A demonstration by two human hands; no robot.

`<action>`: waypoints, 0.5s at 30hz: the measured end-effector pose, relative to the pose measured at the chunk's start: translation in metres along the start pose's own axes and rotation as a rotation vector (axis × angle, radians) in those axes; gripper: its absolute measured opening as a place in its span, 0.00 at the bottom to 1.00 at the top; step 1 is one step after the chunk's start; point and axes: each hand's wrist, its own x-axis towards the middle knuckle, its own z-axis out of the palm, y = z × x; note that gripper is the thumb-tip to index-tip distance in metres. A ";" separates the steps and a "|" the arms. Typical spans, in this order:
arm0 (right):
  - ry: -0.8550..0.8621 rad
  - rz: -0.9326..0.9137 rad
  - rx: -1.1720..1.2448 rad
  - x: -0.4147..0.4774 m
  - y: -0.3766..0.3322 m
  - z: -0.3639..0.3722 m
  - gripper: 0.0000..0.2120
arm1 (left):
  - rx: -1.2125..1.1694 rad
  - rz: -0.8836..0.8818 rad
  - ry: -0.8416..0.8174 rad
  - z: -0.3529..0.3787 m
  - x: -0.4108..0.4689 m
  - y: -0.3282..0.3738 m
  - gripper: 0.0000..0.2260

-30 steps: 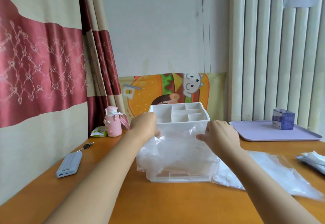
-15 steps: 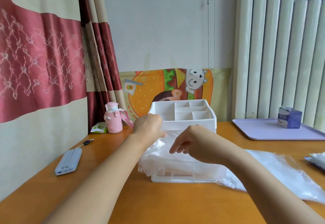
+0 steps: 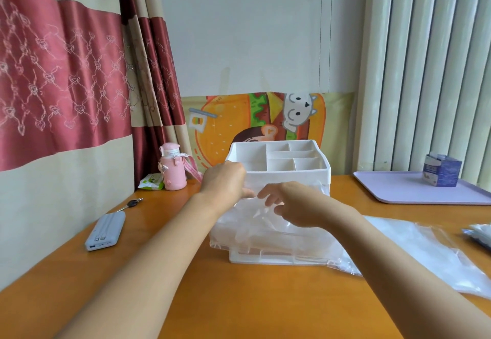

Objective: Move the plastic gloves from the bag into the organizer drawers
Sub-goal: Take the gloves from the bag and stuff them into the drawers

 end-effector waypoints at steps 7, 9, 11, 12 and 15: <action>-0.117 0.037 -0.112 0.008 -0.001 0.015 0.29 | -0.154 -0.073 0.223 -0.021 -0.013 -0.002 0.14; -0.173 0.071 -0.166 0.010 -0.003 0.015 0.32 | -0.242 -0.043 0.255 -0.026 -0.022 0.004 0.13; -0.229 0.094 -0.258 0.013 -0.008 0.014 0.33 | -0.431 -0.044 0.137 -0.031 -0.031 0.010 0.13; -0.252 0.102 -0.299 0.015 -0.010 0.015 0.32 | -0.507 -0.057 0.038 -0.032 -0.035 0.013 0.13; -0.295 0.143 -0.348 0.023 -0.010 0.019 0.32 | -0.530 -0.066 -0.190 -0.030 -0.040 0.016 0.04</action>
